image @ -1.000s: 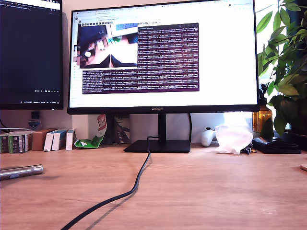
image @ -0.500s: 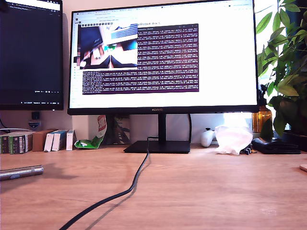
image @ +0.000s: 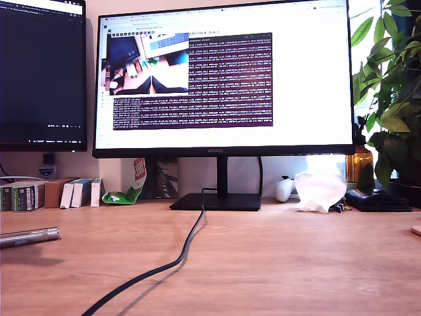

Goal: Pick the metallic laser pointer with your right arm, pass it to your left arm, then place it down to the left side of the table

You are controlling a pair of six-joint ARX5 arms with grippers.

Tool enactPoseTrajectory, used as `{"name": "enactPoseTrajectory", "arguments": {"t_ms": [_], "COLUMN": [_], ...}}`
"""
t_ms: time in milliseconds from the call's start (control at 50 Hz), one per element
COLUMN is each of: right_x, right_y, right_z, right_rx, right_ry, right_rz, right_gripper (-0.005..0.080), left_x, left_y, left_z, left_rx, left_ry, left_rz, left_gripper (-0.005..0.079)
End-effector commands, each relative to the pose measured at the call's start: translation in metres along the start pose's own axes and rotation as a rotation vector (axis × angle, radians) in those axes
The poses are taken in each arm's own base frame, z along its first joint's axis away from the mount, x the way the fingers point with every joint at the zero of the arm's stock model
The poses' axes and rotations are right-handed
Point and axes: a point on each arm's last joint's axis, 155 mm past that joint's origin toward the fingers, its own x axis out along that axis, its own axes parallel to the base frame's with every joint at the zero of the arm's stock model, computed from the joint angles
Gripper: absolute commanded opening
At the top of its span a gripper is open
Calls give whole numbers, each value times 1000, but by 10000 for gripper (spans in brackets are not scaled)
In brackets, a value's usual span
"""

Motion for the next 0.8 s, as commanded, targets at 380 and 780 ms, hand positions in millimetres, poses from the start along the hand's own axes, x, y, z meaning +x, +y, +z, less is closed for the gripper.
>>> {"name": "enactPoseTrajectory", "arguments": {"t_ms": [380, 780], "right_x": [1, 0], "right_y": [-1, 0], "right_z": [-44, -66], "right_rx": [-20, -22], "right_ry": [23, 76], "right_rz": [-10, -4], "right_gripper": [-13, -13], "left_x": [14, 4], "left_y": [20, 16], "left_z": [-74, -111], "left_rx": [-11, -72], "left_ry": [80, 85], "left_rz": [102, 74], "left_gripper": [-24, -24]}}
